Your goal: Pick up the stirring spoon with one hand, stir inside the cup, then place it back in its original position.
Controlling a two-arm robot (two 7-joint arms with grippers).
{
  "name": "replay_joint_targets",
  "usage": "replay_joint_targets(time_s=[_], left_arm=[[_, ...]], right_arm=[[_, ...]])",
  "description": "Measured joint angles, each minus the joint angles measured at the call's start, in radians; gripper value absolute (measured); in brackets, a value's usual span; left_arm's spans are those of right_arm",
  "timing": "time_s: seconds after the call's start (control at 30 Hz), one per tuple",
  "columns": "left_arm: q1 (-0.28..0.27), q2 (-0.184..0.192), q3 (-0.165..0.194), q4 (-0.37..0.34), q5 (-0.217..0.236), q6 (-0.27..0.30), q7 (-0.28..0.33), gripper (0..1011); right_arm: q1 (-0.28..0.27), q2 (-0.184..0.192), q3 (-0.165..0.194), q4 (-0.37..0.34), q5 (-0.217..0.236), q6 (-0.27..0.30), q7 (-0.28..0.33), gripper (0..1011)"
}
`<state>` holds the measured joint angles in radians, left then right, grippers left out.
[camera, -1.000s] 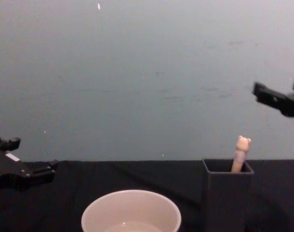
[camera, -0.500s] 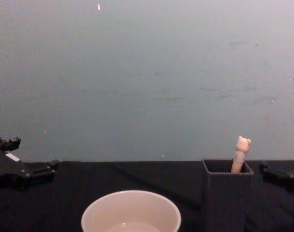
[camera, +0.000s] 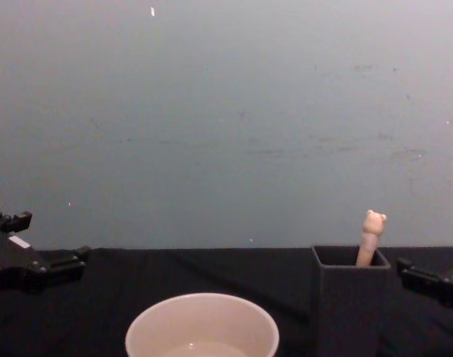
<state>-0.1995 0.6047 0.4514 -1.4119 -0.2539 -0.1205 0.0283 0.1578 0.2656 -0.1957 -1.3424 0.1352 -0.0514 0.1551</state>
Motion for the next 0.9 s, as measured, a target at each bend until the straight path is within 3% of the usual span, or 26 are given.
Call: replay_joint_targets(time_s=[0.9], left_arm=[[0.0, 0.0, 0.0, 0.0, 0.0, 0.0, 0.0, 1001]], right_arm=[[0.0, 0.001, 0.001, -0.005, 0.006, -0.004, -0.002, 1002]])
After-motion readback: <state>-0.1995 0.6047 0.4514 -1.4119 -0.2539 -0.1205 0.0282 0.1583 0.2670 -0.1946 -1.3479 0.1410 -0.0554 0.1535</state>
